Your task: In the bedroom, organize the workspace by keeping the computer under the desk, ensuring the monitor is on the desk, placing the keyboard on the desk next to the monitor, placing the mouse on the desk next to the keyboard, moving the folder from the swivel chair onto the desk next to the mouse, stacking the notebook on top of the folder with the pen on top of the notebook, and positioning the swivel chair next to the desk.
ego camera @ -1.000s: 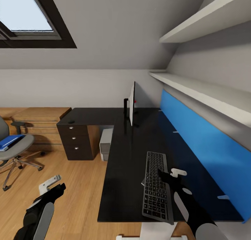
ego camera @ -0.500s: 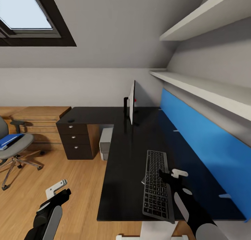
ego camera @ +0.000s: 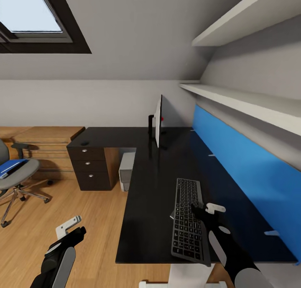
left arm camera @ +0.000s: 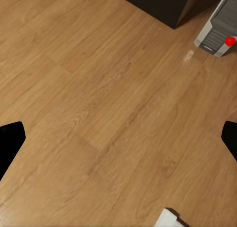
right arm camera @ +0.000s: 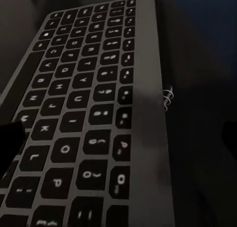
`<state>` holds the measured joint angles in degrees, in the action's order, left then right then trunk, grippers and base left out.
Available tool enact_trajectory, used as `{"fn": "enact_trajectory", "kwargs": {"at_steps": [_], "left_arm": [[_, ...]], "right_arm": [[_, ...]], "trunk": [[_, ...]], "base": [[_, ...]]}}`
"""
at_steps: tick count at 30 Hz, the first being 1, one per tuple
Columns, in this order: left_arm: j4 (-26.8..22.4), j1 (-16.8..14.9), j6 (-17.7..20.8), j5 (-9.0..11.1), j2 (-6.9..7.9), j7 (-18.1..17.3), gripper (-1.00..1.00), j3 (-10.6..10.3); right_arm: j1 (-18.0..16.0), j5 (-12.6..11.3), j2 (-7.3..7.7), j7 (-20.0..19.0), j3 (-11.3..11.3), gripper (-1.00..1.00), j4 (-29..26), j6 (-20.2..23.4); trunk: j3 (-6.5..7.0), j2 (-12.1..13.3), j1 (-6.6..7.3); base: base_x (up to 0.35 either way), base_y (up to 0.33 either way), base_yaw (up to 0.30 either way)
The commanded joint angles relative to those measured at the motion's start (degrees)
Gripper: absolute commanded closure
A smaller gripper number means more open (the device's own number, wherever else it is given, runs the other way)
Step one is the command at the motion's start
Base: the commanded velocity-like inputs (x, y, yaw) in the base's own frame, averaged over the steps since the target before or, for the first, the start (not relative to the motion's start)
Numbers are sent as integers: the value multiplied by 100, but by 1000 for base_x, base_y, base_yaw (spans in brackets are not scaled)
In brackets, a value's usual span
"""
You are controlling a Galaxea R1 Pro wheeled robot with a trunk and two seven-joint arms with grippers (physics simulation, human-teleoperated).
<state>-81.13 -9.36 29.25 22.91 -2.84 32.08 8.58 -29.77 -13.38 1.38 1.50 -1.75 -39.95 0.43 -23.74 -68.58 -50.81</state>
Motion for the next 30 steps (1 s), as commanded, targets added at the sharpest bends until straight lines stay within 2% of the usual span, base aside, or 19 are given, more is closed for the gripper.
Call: {"fn": "enact_trajectory", "kwargs": {"at_steps": [1,14,20,30], "left_arm": [[-8,-4,14,56,-3,35,-100,4],[-8,-4,18,56,18,38,-100,12],[-8,-4,18,56,22,31,-100,12],[50,-4,21,47,62,19,-100,6]], "right_arm": [[-2,-59,-1,16,14,-100,0,7],[-10,-59,-14,11,26,-100,220,121],[-11,-64,-17,16,26,-100,231,326],[-11,-67,-24,17,26,-100,233,395]], "trunk": [[-25,-46,-23],[-258,-567,-308],[-258,-567,-308],[-258,-567,-308]], "base": [[0,0,0],[0,0,0],[0,0,0],[18,0,0]]}}
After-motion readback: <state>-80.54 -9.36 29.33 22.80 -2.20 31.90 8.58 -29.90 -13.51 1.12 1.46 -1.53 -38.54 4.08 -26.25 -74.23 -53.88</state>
